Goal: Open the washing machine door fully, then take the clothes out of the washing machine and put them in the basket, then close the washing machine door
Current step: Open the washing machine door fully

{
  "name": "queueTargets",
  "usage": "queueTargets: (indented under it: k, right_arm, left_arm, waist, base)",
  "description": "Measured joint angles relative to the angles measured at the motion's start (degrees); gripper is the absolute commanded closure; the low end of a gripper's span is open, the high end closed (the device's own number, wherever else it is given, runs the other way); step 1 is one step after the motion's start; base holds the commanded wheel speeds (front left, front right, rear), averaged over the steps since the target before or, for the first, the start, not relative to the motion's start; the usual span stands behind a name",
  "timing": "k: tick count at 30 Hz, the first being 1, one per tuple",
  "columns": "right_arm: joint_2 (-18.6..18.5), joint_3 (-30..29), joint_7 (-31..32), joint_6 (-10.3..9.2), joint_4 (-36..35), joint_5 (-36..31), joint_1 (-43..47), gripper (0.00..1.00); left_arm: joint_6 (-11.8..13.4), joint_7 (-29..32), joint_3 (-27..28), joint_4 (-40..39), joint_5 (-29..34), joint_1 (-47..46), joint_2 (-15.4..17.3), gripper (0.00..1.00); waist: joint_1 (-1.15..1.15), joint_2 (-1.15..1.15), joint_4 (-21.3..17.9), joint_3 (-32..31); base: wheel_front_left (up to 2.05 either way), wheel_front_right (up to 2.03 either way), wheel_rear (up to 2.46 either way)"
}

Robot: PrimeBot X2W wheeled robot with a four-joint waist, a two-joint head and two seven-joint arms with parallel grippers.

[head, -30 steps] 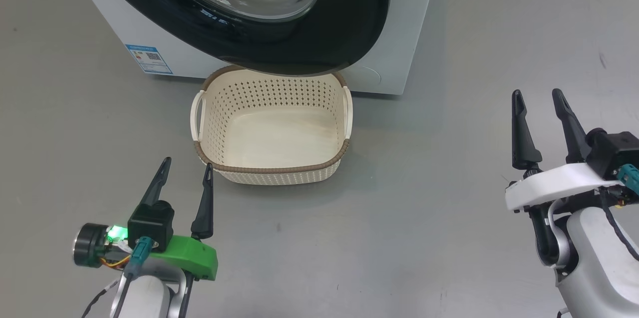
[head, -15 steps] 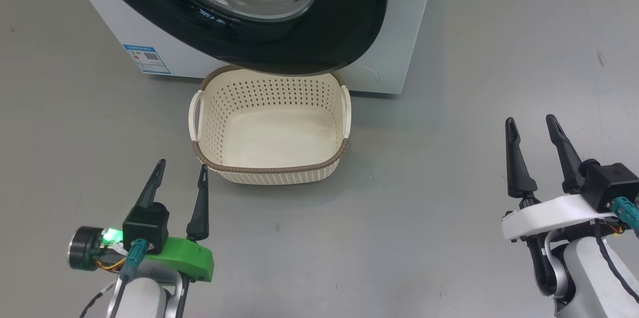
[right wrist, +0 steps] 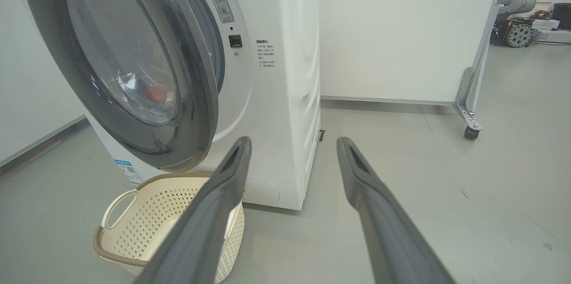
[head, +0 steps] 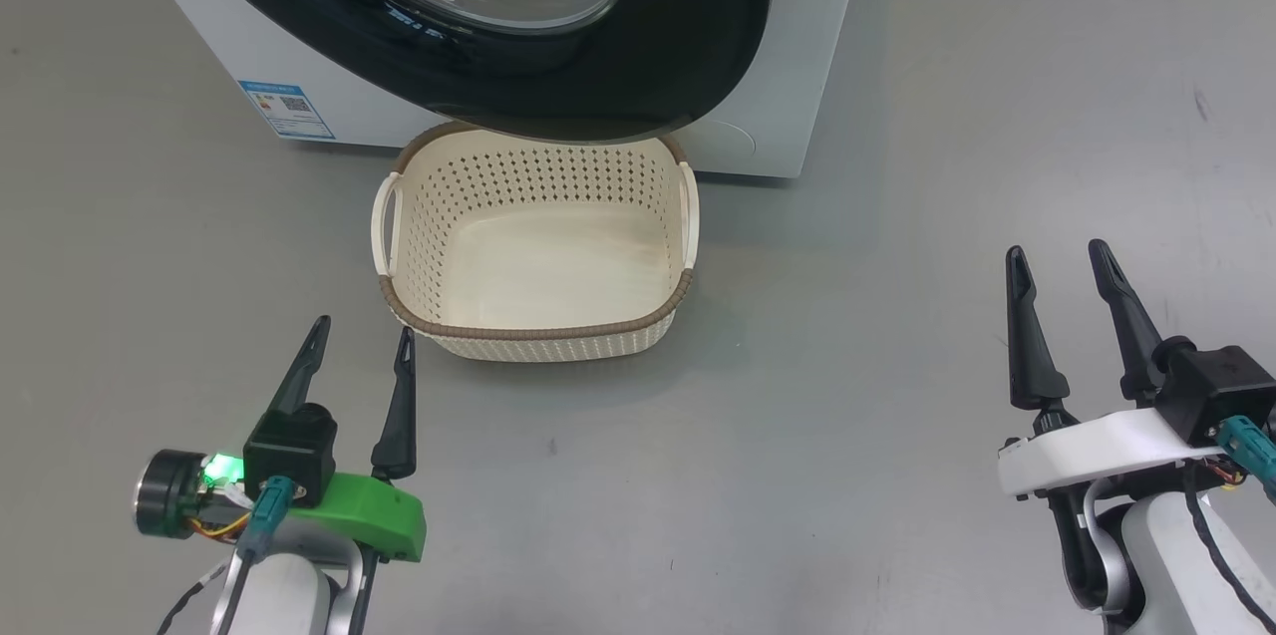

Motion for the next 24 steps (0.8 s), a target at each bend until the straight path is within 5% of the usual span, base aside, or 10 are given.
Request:
queueTargets:
  k: [24]
  right_arm:
    - [1.01,-1.29,0.0,0.03,-1.71,-2.0,1.92,0.0]
  left_arm:
    - [-0.53,0.0,0.65,0.0,0.54,-0.01,-0.07,0.0]
  waist:
    - [0.0,0.0,0.2,0.42]
  base:
    - [0.0,0.0,0.0]
